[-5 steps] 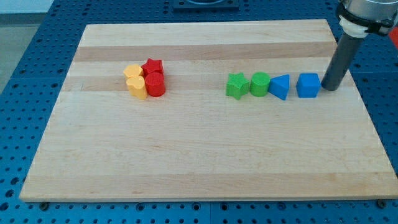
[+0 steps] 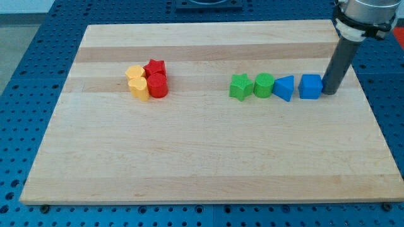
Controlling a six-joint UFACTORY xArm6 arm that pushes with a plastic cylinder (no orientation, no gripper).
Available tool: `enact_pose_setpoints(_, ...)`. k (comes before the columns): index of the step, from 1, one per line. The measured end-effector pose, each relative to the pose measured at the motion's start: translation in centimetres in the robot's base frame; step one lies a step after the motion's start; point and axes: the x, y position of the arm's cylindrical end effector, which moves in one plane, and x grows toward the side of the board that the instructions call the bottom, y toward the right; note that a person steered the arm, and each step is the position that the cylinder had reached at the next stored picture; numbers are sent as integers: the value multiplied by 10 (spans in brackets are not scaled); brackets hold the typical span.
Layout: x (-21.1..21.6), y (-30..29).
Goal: Push the blue cube into the blue triangle
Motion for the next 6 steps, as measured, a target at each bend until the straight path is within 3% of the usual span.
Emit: enact_pose_setpoints(6, 0, -17)
